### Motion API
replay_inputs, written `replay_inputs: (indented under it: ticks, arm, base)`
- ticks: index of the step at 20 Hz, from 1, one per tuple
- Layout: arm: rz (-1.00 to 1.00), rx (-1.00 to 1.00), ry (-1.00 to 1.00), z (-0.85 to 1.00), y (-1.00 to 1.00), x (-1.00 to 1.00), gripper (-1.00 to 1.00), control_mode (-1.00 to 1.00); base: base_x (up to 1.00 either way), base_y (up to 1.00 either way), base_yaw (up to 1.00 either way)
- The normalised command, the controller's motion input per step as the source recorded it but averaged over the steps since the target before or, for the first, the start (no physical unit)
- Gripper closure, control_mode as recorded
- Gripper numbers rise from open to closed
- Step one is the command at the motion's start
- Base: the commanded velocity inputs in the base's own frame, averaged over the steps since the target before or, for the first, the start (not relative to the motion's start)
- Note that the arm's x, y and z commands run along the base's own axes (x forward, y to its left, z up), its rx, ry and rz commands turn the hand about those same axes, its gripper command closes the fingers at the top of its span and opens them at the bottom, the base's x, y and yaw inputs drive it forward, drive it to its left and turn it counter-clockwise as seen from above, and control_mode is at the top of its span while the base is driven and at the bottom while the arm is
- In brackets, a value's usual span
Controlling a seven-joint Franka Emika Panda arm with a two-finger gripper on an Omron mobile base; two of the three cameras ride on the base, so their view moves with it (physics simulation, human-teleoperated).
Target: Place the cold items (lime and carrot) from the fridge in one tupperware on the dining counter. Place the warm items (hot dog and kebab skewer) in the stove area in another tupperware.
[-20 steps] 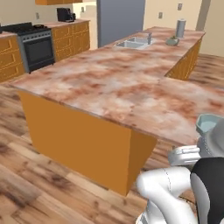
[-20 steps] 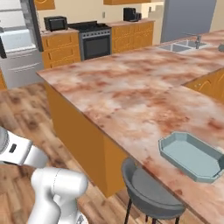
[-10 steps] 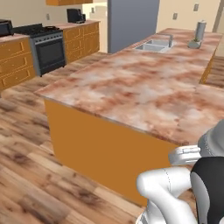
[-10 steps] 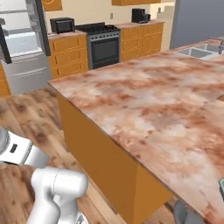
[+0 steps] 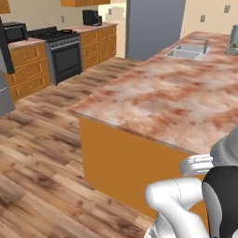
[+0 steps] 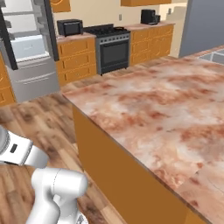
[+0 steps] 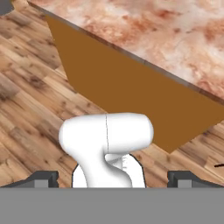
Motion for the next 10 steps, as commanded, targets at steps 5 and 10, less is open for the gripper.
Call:
replay_inputs:
  ticks: [5,10]
  arm:
    - [0.00,0.00,0.00,0.00,0.00,0.00,-1.00,1.00]
    - [0.00,0.00,0.00,0.00,0.00,0.00,-1.00,1.00]
  base:
    - [0.59,1.00,0.00]
    - [0.58,1.00,0.00]
